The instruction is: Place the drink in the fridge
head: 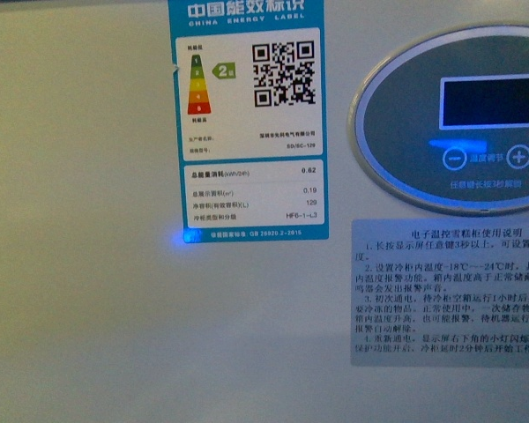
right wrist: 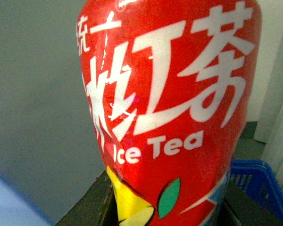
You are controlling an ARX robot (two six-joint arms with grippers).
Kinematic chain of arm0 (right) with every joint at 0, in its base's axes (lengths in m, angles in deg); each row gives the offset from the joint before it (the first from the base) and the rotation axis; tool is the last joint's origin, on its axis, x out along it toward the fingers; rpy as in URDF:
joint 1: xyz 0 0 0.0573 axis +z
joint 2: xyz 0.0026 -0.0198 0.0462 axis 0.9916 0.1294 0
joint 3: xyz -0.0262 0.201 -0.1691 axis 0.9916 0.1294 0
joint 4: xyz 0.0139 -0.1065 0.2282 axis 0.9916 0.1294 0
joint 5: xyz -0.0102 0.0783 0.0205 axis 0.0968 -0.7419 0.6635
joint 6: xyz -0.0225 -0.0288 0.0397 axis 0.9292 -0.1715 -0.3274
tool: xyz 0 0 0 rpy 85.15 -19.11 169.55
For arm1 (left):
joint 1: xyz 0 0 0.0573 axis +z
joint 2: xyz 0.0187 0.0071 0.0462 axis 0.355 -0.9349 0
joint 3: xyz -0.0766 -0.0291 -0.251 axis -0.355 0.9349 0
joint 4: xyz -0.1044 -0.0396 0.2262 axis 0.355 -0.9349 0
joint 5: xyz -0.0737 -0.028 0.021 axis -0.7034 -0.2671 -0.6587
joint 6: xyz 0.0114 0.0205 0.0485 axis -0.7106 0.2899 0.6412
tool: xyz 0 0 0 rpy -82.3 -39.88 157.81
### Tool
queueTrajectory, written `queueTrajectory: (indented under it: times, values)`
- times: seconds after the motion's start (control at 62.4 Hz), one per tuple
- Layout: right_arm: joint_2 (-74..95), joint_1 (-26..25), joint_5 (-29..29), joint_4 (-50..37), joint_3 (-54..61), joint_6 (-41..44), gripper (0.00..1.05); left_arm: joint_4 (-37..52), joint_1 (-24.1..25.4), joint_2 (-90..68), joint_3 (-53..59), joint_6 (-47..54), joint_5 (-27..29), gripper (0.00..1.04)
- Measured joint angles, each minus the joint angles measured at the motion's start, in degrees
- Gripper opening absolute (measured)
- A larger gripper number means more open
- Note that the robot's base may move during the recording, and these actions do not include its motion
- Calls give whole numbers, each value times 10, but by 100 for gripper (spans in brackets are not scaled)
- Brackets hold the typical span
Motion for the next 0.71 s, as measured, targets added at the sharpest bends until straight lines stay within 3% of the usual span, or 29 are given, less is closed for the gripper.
queueTrajectory:
  times: [0.096, 0.192, 0.417, 0.593, 0.705]
  values:
    - [-83, -17, -10, 43, 10, 2, 37, 0, 0, 0, 0, 0, 0, 97]
    - [-129, -21, -2, 32, 20, -3, 37, 0, 0, 0, 0, 0, 0, 97]
    - [-161, 35, 55, -14, 57, -26, 37, 0, 0, 0, 0, 0, 0, 97]
    - [-192, 179, 210, -28, 120, -19, 37, 0, 0, 0, 0, 0, 0, 97]
    - [-199, 259, 267, -38, 137, -2, 37, 0, 0, 0, 0, 0, 0, 97]
